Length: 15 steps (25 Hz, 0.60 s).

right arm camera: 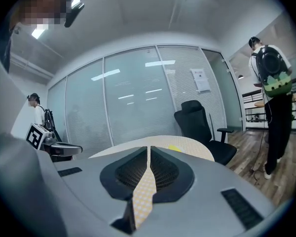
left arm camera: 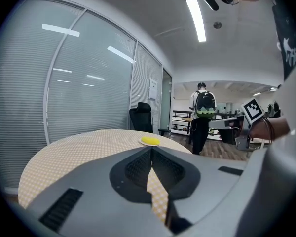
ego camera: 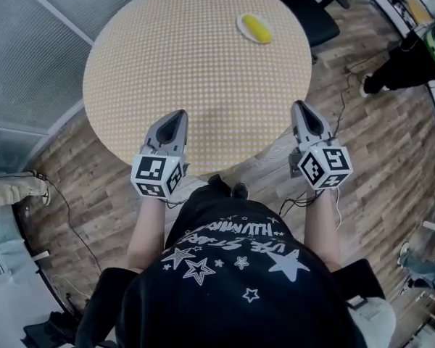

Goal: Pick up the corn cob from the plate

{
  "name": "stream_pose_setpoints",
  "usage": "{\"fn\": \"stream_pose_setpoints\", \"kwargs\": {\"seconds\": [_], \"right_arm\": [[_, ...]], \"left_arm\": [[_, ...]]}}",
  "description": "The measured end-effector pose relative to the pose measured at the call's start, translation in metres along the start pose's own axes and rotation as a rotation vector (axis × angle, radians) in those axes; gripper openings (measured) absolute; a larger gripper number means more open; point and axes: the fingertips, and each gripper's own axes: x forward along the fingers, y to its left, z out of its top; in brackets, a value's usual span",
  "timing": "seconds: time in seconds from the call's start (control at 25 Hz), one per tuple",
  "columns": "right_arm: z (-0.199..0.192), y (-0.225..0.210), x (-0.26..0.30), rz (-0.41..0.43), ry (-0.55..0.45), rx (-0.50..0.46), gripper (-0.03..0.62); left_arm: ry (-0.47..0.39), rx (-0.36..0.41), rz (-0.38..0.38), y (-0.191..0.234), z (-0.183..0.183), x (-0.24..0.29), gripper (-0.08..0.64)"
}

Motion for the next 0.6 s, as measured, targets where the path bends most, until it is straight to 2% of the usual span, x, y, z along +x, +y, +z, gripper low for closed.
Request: {"fn": "stream_pose_setpoints", "kwargs": {"seconds": [0.2,0.36,0.6], "right_arm": [[0.014,-0.005,0.015,-0.05,-0.012,-0.019,0.032],[0.014,-0.004,0.032,-0.07,0.015,-0.022,0.032],[0.02,-0.005,0.061,-0.099,0.035,-0.034,0.033]], "left_arm": [[-0.03,-0.003,-0.04,0.015,0.01,0.022,0.006],[-0.011,-0.029,-0.067,0.03,-0.001,0.032,0.006],[-0.007,-0.073,-0.061,0.065,-0.005,0.043,0.006]]}}
